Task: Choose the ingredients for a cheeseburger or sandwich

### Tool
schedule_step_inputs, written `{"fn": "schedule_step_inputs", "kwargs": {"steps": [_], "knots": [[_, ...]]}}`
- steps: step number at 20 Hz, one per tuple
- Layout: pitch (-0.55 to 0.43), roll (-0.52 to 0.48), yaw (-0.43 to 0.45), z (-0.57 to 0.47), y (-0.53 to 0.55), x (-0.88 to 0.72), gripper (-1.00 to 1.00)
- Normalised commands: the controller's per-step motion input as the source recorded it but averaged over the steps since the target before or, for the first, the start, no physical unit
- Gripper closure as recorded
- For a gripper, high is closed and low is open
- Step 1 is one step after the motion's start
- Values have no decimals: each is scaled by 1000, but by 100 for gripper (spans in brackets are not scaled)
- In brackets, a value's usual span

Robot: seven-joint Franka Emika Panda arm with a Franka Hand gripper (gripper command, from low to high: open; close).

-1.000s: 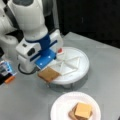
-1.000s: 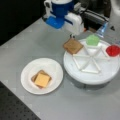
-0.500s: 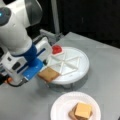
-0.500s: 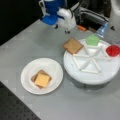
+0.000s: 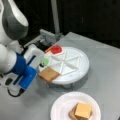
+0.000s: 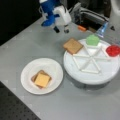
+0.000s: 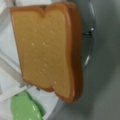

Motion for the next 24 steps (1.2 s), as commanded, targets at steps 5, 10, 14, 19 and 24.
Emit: {"fn": "schedule_step_inputs", "kwargs": {"steps": [5,10,14,19,24], "knots": [[-69,469,25,-118,-114,133,-100],[-48,276,70,-141,-123,86,-100],[-52,228,62,-133,-111,38,-100],[-69,226,63,-124,-91,9,-100],[-107,258,50,-184,-65,-42,-100]]}}
